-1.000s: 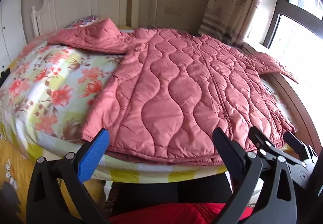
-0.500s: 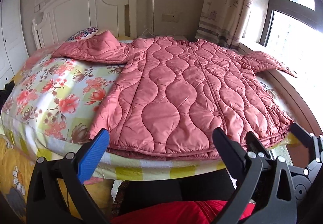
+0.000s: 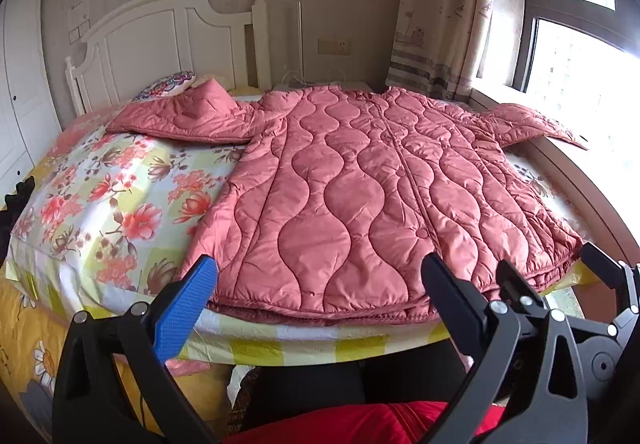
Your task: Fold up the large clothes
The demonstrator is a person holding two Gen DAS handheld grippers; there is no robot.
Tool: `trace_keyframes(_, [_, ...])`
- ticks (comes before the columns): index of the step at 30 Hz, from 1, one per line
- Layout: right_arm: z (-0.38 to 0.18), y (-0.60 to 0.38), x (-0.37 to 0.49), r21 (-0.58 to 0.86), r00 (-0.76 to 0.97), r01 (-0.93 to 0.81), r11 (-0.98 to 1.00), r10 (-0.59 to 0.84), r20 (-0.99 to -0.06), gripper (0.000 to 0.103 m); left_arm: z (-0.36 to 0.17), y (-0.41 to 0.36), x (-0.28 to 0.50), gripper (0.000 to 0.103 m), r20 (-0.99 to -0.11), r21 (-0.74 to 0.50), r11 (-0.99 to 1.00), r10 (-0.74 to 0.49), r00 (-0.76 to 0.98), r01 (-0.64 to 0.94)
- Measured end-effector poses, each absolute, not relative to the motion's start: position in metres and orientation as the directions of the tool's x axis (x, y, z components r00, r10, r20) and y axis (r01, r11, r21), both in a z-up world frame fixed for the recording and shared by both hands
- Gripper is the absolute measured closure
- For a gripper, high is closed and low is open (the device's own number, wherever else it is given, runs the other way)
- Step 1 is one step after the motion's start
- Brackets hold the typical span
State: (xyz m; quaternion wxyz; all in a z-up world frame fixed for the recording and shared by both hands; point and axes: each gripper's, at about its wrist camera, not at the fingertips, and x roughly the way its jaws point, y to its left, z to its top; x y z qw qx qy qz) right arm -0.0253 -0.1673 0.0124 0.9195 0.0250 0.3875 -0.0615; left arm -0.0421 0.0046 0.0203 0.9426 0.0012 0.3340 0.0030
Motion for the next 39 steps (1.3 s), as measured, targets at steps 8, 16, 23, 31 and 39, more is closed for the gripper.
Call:
trace_keyframes(8, [0.015, -0.19, -0.022, 0.025, 0.692, 0.179, 0.984, -0.108, -0.713, 0.004, 0.021, -0.001, -0.038, 0.002, -0.632, 0.023, 1.0, 0.023, 0.775, -0.011])
trace_keyframes(16, [0.012, -0.191, -0.019, -0.004, 0.681, 0.174, 0.985, -0.123, -0.722, 0.004, 0.016, -0.003, -0.035, 0.002, -0.644, 0.016, 1.0, 0.018, 0.765, -0.009])
trace_keyframes(23, [0.009, -0.195, -0.015, 0.008, 0.667, 0.168, 0.986, -0.108, -0.737, 0.004, 0.013, 0.001, -0.029, 0.002, -0.657, 0.008, 1.0, 0.02, 0.754, -0.02])
trace_keyframes(31, [0.007, -0.197, -0.013, 0.0, 0.664, 0.167, 0.986, -0.112, -0.74, 0.004, 0.013, 0.003, -0.028, 0.002, -0.655, 0.008, 1.0, 0.019, 0.755, -0.018])
trace_keyframes(39, [0.008, -0.202, -0.01, -0.018, 0.666, 0.171, 0.985, -0.129, -0.735, 0.004, 0.012, -0.003, -0.023, 0.002, -0.656, 0.021, 1.0, 0.017, 0.754, -0.004])
